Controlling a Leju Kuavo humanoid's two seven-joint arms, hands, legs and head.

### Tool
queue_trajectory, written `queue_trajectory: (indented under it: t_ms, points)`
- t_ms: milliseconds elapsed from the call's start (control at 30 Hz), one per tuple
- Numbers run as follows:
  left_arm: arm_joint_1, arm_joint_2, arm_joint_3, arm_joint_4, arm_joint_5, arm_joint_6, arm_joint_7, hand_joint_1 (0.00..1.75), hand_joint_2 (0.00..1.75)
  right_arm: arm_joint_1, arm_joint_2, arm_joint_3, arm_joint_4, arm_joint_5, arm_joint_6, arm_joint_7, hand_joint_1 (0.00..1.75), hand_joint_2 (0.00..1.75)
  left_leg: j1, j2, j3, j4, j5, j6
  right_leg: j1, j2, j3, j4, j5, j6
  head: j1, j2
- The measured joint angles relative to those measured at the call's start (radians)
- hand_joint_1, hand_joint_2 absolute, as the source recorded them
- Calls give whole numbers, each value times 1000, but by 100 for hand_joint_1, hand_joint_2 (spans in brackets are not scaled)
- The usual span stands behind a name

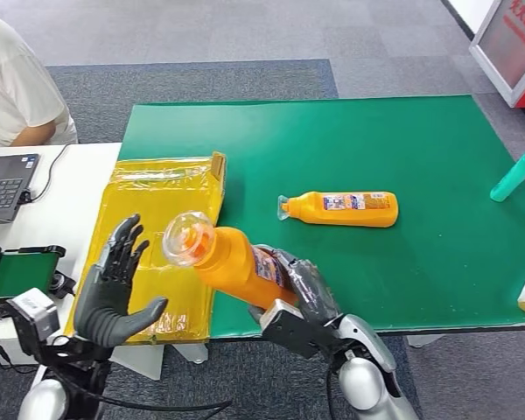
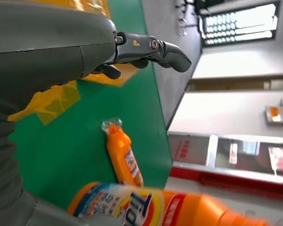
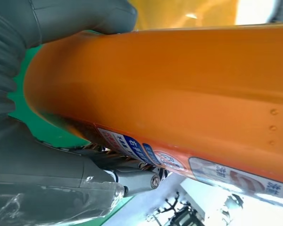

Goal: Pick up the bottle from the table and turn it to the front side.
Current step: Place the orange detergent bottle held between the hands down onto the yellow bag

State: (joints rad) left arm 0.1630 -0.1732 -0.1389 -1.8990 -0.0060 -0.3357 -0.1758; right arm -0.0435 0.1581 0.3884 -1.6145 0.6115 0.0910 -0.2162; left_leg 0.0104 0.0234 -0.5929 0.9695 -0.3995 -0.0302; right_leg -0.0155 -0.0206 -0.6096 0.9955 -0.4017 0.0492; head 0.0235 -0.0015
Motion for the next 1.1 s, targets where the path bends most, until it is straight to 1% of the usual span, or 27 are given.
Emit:
queue_trajectory:
  t_ms: [100, 167, 367, 533, 800, 833, 933, 967, 1100]
  points:
    - [-66, 4, -91, 9, -13, 10, 23, 0, 175, -30, 16, 14, 1, -46, 0, 20, 175, 175, 0, 0, 0, 0, 0, 0, 0, 0, 0, 0, 1, 0, 0, 0]
    - [-102, 5, -141, 22, -12, 9, 30, 0, 175, -45, 25, 24, 4, -53, -8, 25, 175, 175, 0, 0, 0, 0, 0, 0, 0, 0, 0, 0, 1, 0, 0, 0]
    - [-167, 9, -243, 52, -7, -11, 29, 0, 175, -79, 41, 54, 23, -43, -59, 25, 175, 175, 0, 0, 0, 0, 1, 0, 0, 0, 0, 0, 1, 1, 0, 0]
    - [-217, 10, -292, 62, -20, -9, 29, 0, 175, -96, 45, 81, 30, -11, -97, 29, 175, 175, 0, 0, 0, 0, 1, 0, 0, 0, 0, 0, 1, 0, 0, 0]
    - [-258, 10, -320, 67, -25, 1, 32, 0, 175, -96, 45, 102, 29, 40, -150, 32, 175, 175, 0, 0, 0, 0, 1, 0, 0, 0, 0, 0, 1, 0, 0, 0]
    - [-261, 10, -323, 68, -26, 3, 33, 31, 175, -96, 45, 103, 29, 42, -153, 32, 175, 175, 0, 0, 0, 0, 1, 0, 0, 0, 0, 0, 1, 0, 0, 0]
    - [-269, 10, -329, 71, -33, 11, 35, 162, 175, -96, 45, 103, 29, 45, -158, 33, 175, 175, 0, 0, 0, 0, 1, 0, 0, 0, 0, 0, 1, 0, 0, 0]
    - [-271, 10, -331, 72, -37, 12, 36, 175, 175, -96, 45, 103, 29, 45, -160, 34, 175, 175, 0, 0, 0, 0, 1, 0, 0, 0, 0, 0, 1, 0, 0, 0]
    - [-277, 10, -339, 75, -66, 30, 42, 175, 175, -94, 45, 103, 28, 49, -165, 38, 175, 175, 0, 0, 0, 0, 1, 0, 0, 0, 0, 0, 1, 0, 0, 0]
